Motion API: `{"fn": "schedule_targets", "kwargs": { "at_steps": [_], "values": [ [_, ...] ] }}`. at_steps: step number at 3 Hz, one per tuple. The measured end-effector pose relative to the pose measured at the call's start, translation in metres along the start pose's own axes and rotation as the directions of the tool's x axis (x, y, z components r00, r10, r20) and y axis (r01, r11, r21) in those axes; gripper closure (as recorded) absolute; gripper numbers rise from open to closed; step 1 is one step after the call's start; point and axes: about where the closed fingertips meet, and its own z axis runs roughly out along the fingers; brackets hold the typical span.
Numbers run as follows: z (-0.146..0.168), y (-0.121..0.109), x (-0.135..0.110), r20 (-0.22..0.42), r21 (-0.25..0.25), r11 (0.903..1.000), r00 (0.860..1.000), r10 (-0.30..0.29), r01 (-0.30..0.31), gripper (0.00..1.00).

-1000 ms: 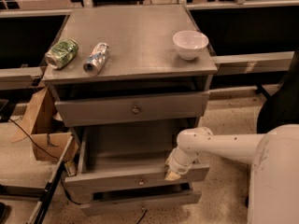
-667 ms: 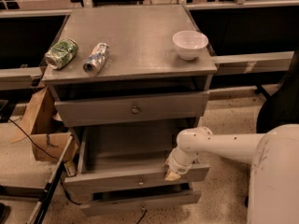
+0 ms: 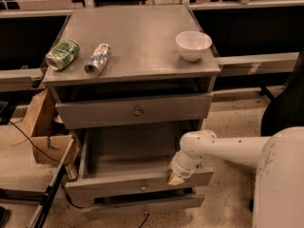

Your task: Open middle drawer

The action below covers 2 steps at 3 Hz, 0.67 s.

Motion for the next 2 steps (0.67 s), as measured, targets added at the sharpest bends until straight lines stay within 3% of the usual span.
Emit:
{"fn": "schedule_targets", "kwargs": {
  "at_steps": [1, 2],
  "values": [
    [0.001, 0.0077, 0.0022, -0.003, -0.01, 0.9999, 1.0, 0.009, -0.009, 0.12],
    [0.001, 0.0077, 0.0022, -0.003, -0.01, 0.9999, 1.0, 0.009, -0.009, 0.0]
  ]
}}
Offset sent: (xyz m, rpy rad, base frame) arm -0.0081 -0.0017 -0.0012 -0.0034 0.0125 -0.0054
